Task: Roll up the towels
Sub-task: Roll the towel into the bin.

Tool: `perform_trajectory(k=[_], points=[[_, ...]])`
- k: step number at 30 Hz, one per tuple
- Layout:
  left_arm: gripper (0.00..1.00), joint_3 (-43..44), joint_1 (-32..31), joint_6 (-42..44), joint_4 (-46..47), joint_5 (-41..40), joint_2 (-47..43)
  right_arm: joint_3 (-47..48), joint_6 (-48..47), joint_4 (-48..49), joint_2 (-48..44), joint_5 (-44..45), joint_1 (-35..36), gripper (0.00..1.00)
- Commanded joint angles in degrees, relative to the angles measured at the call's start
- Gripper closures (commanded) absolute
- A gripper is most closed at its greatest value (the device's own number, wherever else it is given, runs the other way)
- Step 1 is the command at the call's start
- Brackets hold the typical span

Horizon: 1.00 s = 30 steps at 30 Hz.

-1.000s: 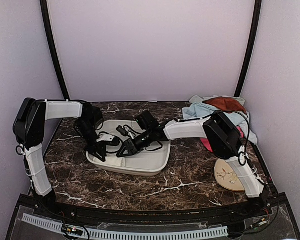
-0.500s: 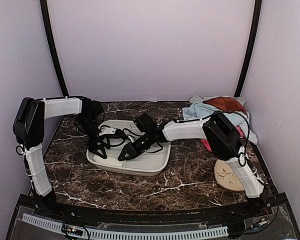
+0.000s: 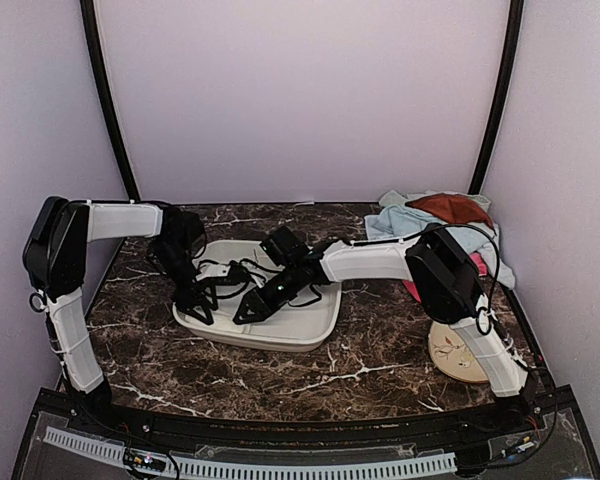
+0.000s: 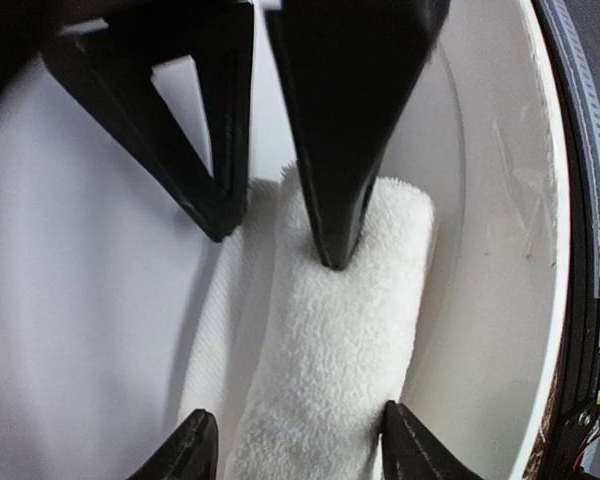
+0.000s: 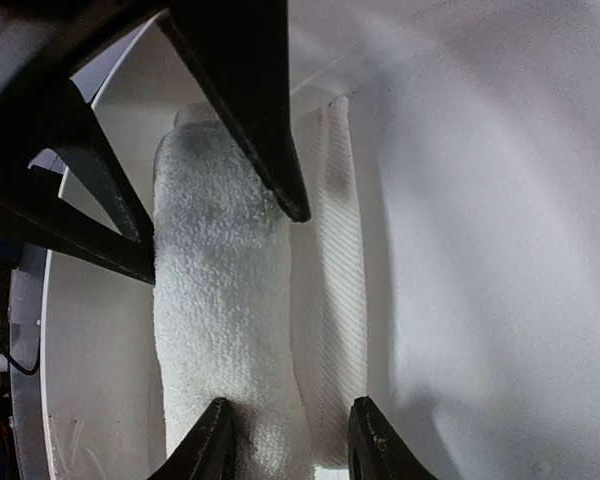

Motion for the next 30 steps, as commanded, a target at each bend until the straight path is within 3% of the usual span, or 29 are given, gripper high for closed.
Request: perform_trajectory(k=[1,8,11,13,14,15,22,30], points=[[0.45,-5.80,0.37,-2.67,8.27,-6.55,-2.05,0.88,-0.72,-3.22,1.07,0.79,0.44,0.60],[0.43,-4.48,0.47,-4.56,8.60,-5.97,-2.49,-0.13,2.83,0.15,-0.89,-2.20,-1.03,0.56],[0.31,-0.57,0.93,-5.91,6.00,-4.95,-3.77,-1.90,5.32,3.41,-3.35,-3.70,-2.49,0.53],[0.16,3.11,1.27,-6.97,3.70,-4.35,-4.77,-2.11,6.42,4.04,-4.70,-4.38,-3.54,0.52],[0.03,5.21,1.50,-7.14,1.94,-3.57,-5.16,-2.11,6.60,4.03,-5.36,-4.53,-3.99,0.51],[0.01,7.25,1.71,-7.52,0.49,-2.68,-5.47,-1.99,6.75,3.85,-5.97,-4.59,-4.33,0.50],[0.01,15.10,3.06,-7.68,-7.20,0.43,-7.44,-1.84,5.62,0.14,-9.90,-2.40,-6.70,0.44],[0.01,3.14,4.22,-4.35,-8.04,-0.05,-13.65,-7.23,4.51,-4.15,-17.97,4.18,-8.04,0.45]])
